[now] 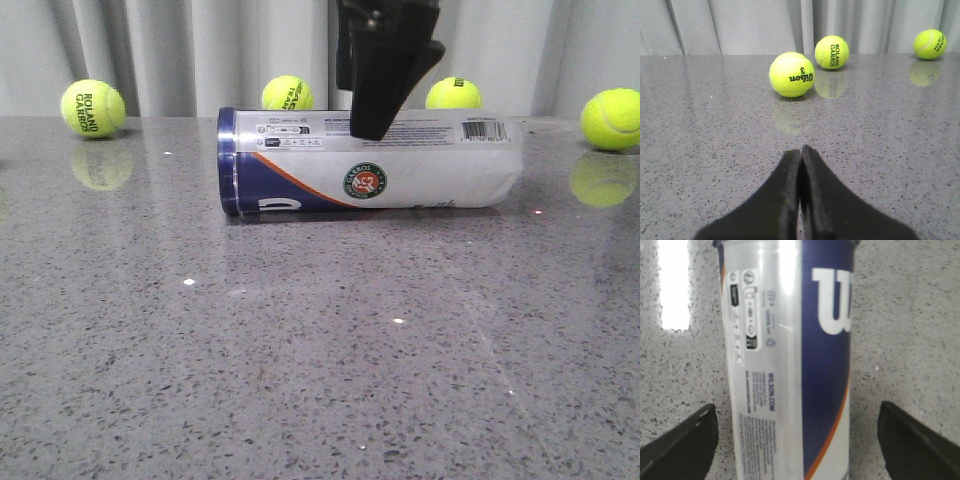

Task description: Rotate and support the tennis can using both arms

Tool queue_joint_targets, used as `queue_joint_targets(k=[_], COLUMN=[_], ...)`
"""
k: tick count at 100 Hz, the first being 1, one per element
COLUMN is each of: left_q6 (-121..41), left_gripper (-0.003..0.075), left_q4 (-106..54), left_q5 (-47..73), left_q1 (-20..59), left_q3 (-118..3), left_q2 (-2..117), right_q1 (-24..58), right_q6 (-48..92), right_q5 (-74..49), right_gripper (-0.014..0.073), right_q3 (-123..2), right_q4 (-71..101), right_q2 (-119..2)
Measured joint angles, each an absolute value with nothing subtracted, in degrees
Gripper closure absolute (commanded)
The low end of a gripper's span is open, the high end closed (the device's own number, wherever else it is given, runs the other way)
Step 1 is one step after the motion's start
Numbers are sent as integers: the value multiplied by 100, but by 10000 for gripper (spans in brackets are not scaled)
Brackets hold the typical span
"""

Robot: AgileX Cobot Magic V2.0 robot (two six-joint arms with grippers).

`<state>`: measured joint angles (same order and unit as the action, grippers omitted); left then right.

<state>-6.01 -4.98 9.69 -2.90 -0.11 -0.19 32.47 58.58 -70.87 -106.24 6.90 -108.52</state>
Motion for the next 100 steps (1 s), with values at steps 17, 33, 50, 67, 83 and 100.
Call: queue_joint_targets(k=[17,33,50,67,83,100], left_q6=[-601,-601,-601,-601,-601,-601], left_gripper=[740,740,740,740,740,740], left_q4=[-498,-498,-498,-498,-498,-498], left_q5=[969,969,969,969,969,969], left_q1=[-290,-290,-290,-290,-290,-290], left_q3=[-11,-11,-11,-11,-11,-11], left_q2=[-19,-19,-19,-19,-19,-19], right_q1=[3247,3247,3186,2996,2825,2665], right_q6=[4486,2686,991,193,-199,-531], right_q5=[-7097,-7131,-7143,-7153,-7164,-7164], right_gripper=[-37,42,316,608,662,662], right_q3=[-10624,-10624,-10624,-10624,-10603,-10141], right_q4=[644,243,-452,-657,-666,-666], right_q2=[-10573,-10305,-10086,-9806,-9463,-8879])
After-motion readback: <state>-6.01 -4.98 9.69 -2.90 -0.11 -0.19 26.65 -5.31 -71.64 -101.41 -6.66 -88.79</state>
